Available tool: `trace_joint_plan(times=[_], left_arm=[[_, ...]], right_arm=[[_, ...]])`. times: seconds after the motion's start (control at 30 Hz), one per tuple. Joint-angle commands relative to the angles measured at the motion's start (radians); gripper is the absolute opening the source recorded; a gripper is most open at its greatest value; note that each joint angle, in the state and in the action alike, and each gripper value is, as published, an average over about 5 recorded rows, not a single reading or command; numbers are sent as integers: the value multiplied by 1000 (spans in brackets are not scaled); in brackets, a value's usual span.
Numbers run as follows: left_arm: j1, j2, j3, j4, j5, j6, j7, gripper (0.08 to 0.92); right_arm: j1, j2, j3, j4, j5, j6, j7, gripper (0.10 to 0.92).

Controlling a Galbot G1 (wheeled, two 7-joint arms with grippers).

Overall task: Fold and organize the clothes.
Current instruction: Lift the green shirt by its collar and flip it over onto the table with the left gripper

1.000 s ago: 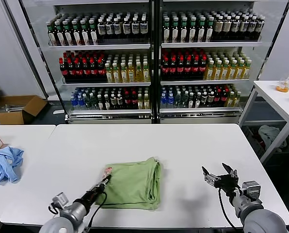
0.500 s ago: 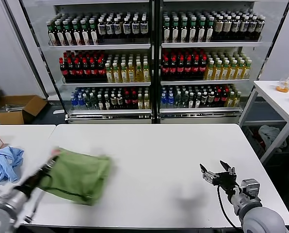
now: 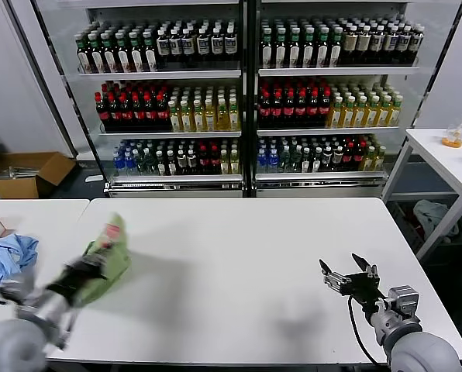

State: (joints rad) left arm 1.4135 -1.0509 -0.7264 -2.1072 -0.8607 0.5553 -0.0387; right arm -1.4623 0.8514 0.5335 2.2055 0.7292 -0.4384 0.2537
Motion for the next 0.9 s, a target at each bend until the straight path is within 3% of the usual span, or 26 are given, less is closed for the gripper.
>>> trace_joint_plan(times=[0.03, 0.27, 0.57, 0.7, 0.9], left_arm=[[-2, -239, 623, -2, 578, -20, -60, 115], [-132, -323, 711, 88, 505, -18, -82, 115], [-360, -426, 746, 295, 437, -88, -86, 115], [-401, -415, 731, 316, 423, -159, -61, 172], [-325, -350, 693, 239, 313, -194, -1, 335]], right_arm=[[-18, 9, 20, 17, -8, 0, -1, 823], [-22, 21, 30, 10, -13, 4, -3, 823], [-5, 31, 11, 5, -21, 0, -7, 823], [4, 42, -11, -5, -21, 2, -9, 823], [41, 72, -84, -24, 2, 13, -6, 823]])
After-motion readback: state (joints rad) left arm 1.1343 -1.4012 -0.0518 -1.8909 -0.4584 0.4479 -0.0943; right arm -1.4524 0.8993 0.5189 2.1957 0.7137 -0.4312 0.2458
